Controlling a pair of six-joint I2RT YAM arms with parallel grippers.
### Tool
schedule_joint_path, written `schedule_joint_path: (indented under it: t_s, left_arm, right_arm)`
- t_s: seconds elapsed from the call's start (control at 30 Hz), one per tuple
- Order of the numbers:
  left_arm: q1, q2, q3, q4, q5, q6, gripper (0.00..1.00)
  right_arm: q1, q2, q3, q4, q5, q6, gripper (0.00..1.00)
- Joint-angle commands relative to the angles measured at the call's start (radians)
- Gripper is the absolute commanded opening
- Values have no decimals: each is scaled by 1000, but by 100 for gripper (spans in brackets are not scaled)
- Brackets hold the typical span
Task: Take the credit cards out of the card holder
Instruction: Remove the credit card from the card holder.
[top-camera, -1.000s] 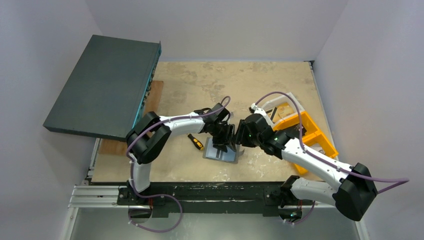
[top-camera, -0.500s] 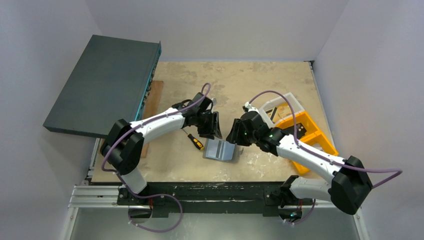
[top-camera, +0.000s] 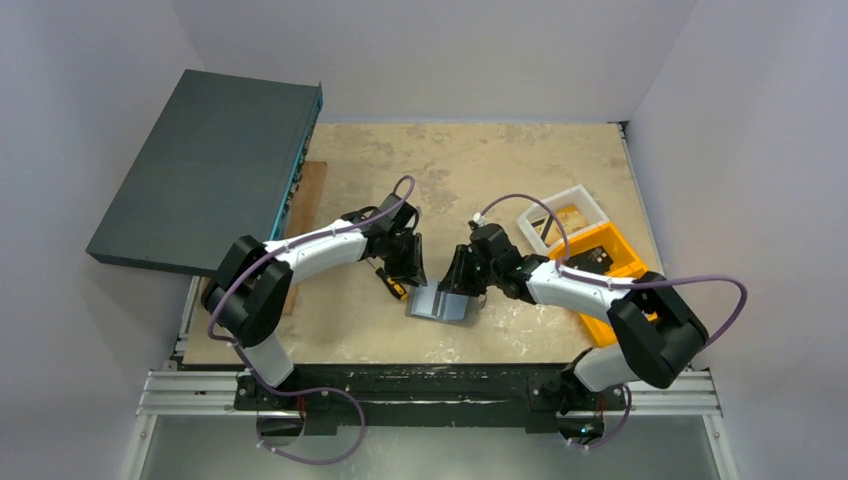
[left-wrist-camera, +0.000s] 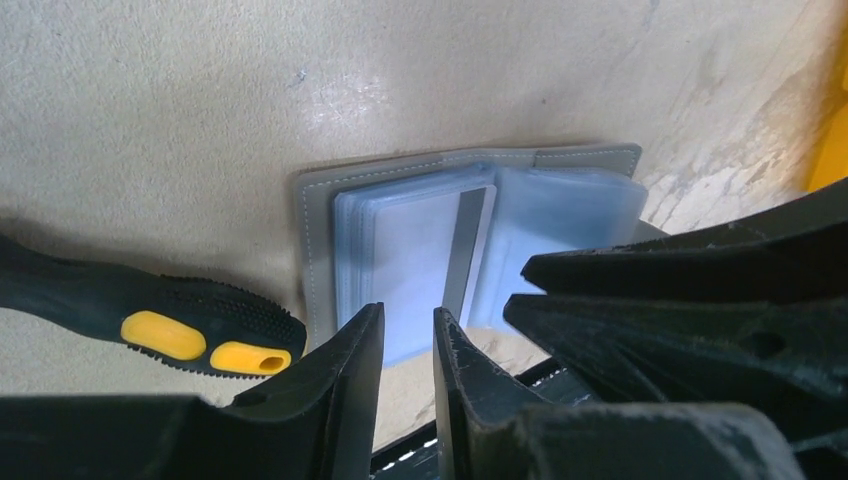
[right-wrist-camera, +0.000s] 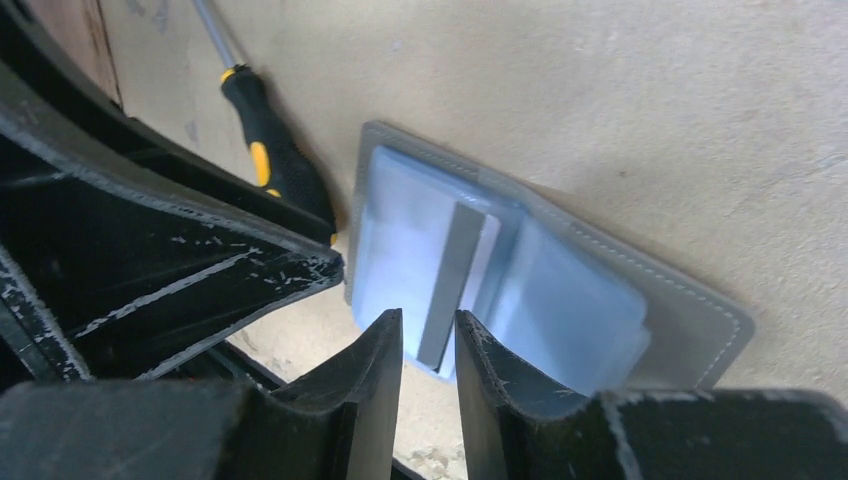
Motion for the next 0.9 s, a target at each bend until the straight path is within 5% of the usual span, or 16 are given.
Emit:
schedule_joint_path:
  t_s: [0.0,0.87]
  left_arm:
    - [0,34,9,24,-2,8,23]
    - [-88,82,-15,47,-44,-47,12]
  right_arm:
    - [-37,17,-45,118,-64,27,26]
    - [-79,154,-164,291,-131,41,23]
